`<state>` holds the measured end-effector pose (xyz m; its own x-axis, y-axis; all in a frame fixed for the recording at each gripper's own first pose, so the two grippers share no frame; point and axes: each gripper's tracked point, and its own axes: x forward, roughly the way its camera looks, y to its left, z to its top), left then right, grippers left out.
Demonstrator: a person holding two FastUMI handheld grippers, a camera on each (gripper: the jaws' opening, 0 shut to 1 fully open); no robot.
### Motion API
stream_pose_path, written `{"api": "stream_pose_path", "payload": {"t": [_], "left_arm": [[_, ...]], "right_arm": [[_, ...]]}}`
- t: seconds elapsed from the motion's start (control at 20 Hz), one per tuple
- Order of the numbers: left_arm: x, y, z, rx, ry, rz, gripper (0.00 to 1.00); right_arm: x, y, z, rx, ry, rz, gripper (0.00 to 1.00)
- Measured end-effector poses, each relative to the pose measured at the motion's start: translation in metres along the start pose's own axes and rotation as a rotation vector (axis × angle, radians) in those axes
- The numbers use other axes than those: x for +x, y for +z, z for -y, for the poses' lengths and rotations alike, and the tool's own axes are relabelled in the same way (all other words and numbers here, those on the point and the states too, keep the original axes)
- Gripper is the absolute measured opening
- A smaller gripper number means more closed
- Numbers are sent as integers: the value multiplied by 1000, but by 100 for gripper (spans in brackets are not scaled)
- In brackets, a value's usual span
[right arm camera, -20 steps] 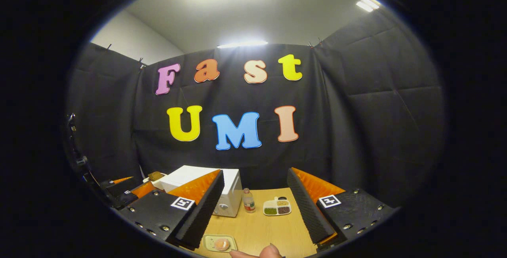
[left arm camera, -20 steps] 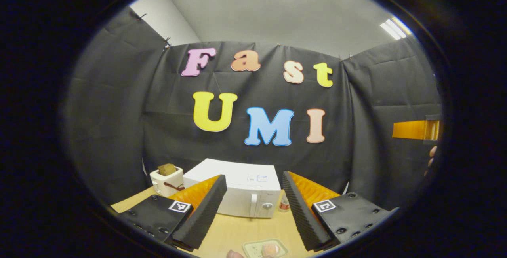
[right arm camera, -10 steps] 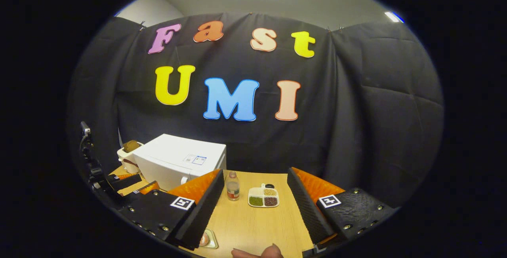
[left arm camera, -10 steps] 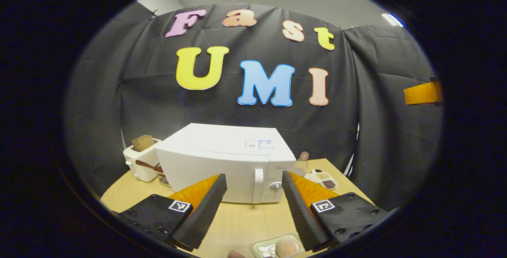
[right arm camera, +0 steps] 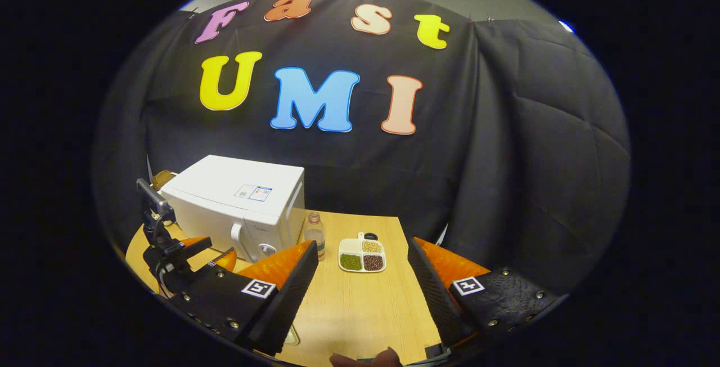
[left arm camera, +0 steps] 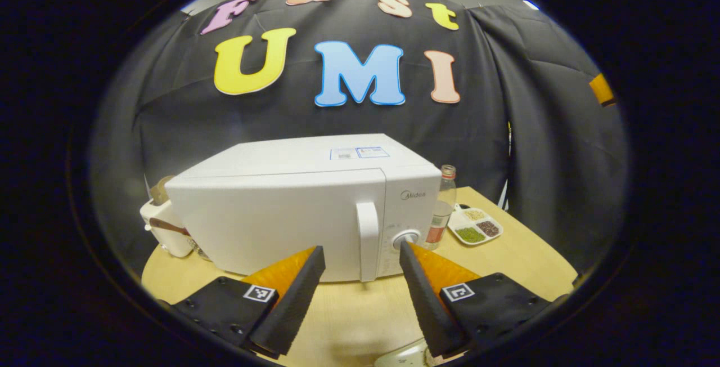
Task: Open the microwave oven with the left hand, put the food in, and close the microwave oven.
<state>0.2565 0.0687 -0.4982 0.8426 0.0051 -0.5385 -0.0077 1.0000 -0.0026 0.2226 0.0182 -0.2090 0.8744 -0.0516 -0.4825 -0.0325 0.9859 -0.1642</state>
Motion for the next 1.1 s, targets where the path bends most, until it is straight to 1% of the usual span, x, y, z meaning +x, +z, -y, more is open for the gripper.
{"api": "stream_pose_path", "payload": {"t": [0.05, 0.2, 0.3, 0.35, 0.45, 0.5, 0.55, 0.6, 0.65, 0.7, 0.75, 0.8, 0.85, 0.9, 0.95, 1.05, 1.1], "left_arm": [[12, -7, -2, 9, 6, -20, 90], [38, -24, -3, 12, 12, -59, 84], [52, -38, -2, 3, 6, -91, 77], [56, -46, -2, -1, 4, -112, 73], [64, -45, 8, 0, -16, -106, 65], [67, -42, 10, 22, -4, -95, 51], [62, -37, 8, 40, 12, -85, 44], [70, -40, 9, 40, 23, -78, 40], [73, -41, 9, 22, 27, -78, 40], [75, -44, 9, 9, 28, -82, 36], [76, -45, 9, 2, 26, -79, 36], [76, -48, 10, -9, 15, -80, 33], [74, -48, 12, -12, 1, -69, 35], [80, -52, 11, 8, -8, -69, 27], [77, -50, 10, 37, -14, -66, 28], [78, -51, 11, 48, -36, -80, 21], [77, -51, 11, 45, -53, -84, 20]], "right_arm": [[4, -3, 2, -3, -10, -7, 98], [5, -8, 3, -7, -19, -30, 99], [7, -9, 5, -10, -29, -33, 98], [7, -11, 6, -7, -30, -39, 98], [7, -11, 6, 9, -30, -37, 99], [6, -12, 6, 16, -28, -41, 98], [6, -14, 5, 23, -24, -43, 98], [5, -14, 4, 29, -20, -44, 98], [3, -16, 2, 36, -14, -43, 98], [0, -16, 0, 44, -5, -42, 99], [-2, -17, -3, 52, 3, -40, 99], [-5, -16, -5, 60, 12, -35, 99], [-8, -17, -8, 67, 20, -30, 99], [-13, -17, -11, 72, 31, -25, 98], [-18, -18, -14, 80, 46, -17, 99], [-32, -19, -21, 97, 76, 0, 99], [-41, -19, -25, 102, 95, 10, 99]]}}
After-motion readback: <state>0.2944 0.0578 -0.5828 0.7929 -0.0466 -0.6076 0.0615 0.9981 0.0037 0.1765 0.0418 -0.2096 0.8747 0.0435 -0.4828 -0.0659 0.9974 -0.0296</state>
